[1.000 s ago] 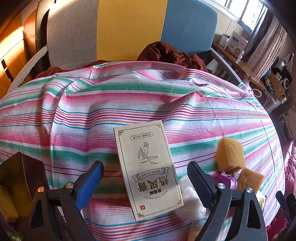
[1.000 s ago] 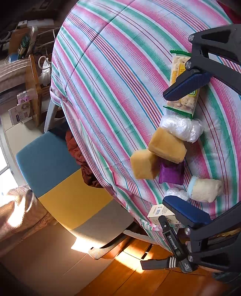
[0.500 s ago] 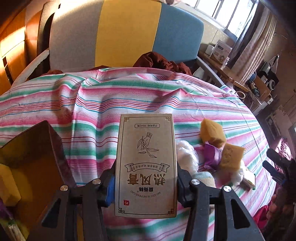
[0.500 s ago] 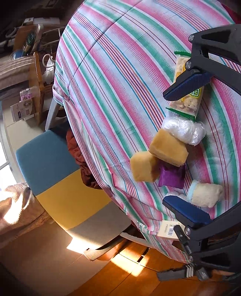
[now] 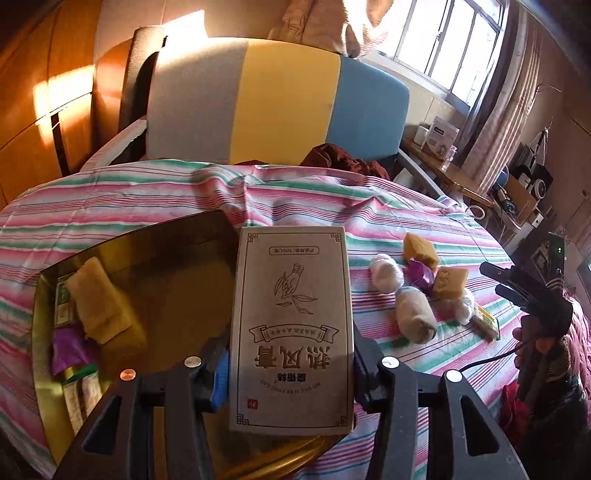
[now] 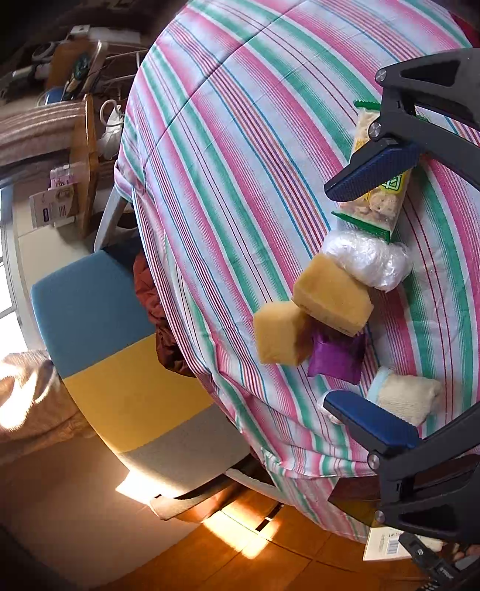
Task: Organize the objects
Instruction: 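Carry the white box toward the tray with the left gripper while the right grasps a yellow sponge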
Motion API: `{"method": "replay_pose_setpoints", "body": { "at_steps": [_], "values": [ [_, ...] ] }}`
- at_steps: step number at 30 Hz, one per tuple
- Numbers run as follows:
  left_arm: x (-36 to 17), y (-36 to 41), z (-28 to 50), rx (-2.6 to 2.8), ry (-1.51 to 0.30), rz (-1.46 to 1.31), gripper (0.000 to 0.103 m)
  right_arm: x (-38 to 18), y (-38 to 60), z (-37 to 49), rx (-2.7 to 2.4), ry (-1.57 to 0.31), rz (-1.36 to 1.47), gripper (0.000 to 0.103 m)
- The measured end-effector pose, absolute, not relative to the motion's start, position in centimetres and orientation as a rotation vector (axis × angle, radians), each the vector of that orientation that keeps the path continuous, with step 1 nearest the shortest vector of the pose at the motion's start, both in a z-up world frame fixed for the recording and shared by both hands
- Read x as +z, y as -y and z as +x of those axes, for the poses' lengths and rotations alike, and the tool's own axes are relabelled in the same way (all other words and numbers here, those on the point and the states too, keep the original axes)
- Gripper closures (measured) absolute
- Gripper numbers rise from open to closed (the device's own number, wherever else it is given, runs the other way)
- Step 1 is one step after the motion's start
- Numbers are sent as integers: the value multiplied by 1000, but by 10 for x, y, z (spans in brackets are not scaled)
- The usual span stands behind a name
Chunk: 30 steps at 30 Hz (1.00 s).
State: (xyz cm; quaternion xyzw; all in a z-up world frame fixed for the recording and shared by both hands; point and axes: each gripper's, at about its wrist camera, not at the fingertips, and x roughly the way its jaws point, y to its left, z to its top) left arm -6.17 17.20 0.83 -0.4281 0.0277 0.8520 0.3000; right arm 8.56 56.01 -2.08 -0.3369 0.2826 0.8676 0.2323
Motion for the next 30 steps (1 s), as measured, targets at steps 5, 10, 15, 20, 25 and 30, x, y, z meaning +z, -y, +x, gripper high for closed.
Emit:
{"method": "replay_pose_setpoints", "body": {
  "at_steps": [5,10,15,20,25,30],
  "values": [
    [4,-132,-63,2315,-8,-1171,52,-15,-539,61,2423,-654,-995,0],
    [3,-103,-63,2355,57,-1196,52,-10,-540,4,2421,-564,-1076,0],
    [-1,-71,-64,2389,108,-1235,52,-44,-559,-57,2306,-527,-1256,0],
    [-11,-50,-67,2416,147,-1295,52,-86,-581,-86,2167,-592,-1403,5],
    [-14,-48,-66,2418,154,-1297,52,-90,-576,-93,2161,-535,-1427,42],
    [-14,-45,-64,2419,171,-1291,52,-44,-568,-83,2279,-482,-1263,41]
  ]
}}
